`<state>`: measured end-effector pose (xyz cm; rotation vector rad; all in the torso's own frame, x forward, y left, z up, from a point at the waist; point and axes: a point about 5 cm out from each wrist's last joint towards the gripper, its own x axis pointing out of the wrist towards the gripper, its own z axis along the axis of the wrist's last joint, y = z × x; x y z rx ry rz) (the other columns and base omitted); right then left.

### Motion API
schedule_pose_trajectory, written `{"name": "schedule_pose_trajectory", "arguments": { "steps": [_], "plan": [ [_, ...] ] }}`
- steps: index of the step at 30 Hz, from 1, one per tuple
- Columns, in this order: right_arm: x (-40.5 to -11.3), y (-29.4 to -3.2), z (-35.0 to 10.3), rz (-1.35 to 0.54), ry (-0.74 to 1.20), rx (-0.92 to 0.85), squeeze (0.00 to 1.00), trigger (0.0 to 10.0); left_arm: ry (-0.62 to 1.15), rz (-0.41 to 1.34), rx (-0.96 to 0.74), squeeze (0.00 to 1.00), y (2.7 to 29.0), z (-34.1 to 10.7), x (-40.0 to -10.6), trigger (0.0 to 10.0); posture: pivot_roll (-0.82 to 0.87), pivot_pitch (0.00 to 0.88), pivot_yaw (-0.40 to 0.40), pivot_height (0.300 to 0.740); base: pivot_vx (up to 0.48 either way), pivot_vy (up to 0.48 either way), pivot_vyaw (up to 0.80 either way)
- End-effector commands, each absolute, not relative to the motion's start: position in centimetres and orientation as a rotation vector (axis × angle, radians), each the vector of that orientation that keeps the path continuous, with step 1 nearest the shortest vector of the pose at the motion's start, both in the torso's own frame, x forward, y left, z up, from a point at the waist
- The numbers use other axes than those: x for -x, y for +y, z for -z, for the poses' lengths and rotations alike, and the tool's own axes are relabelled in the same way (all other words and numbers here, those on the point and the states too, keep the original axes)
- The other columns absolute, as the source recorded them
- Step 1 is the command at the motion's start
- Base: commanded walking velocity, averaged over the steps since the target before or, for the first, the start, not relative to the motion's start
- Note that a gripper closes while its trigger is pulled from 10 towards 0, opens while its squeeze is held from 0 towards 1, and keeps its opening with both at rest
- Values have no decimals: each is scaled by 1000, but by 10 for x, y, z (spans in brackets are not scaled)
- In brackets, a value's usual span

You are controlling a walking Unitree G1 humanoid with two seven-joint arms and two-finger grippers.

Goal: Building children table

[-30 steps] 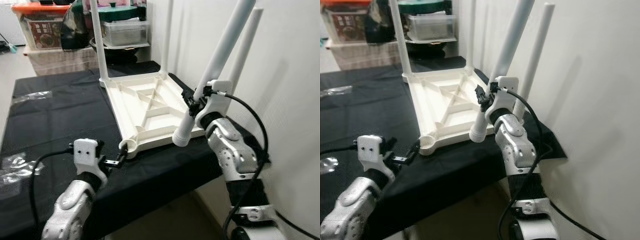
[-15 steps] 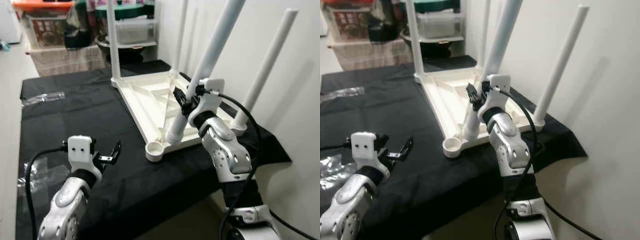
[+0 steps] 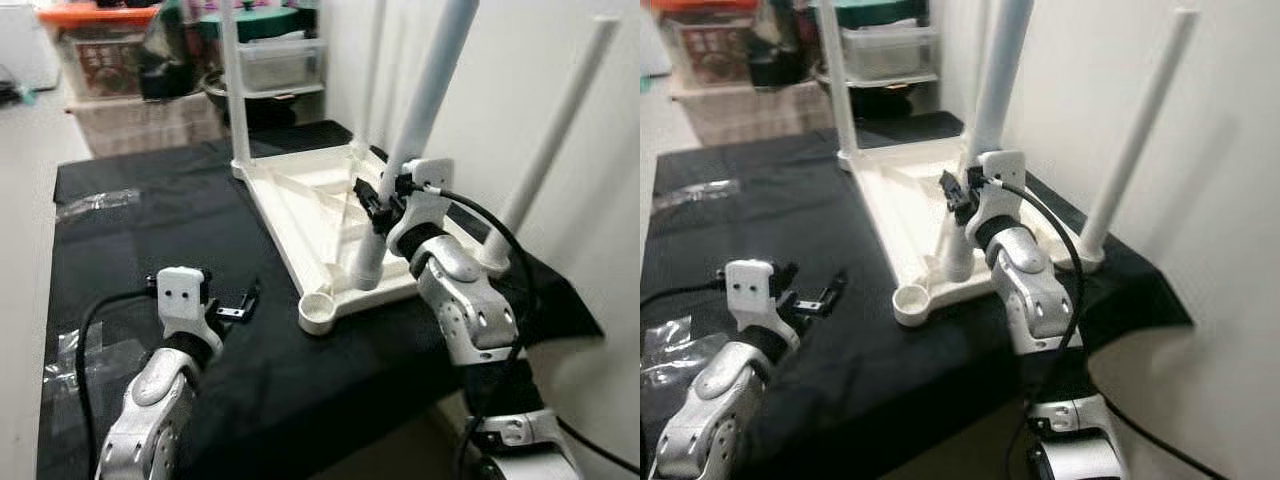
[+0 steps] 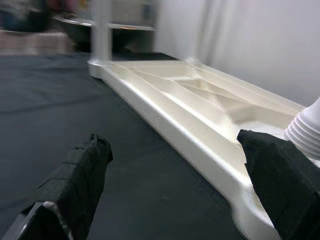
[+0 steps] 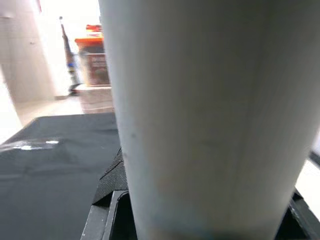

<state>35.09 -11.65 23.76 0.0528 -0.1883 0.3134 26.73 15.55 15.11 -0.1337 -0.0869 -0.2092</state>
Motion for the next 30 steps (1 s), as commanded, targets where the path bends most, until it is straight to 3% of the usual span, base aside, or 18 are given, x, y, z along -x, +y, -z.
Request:
{"name": "schedule_pose_trajectory", "arguments": {
  "steps": [1,8,30],
  "plan": [
    [-350,-111,-242,-336,-210,-46,0,10000,-96,201,124,0,157,-151,-267,10000,51,0,-62,740,0,0,0],
    [-350,-107,-240,-350,-216,-29,0,10000,-86,209,105,0,154,-149,-266,10000,53,0,-64,740,0,0,709],
    [-350,-117,-237,-322,-198,-58,0,10000,-48,284,100,0,147,-141,-259,10000,53,0,-55,740,0,0,-109]
  ]
}}
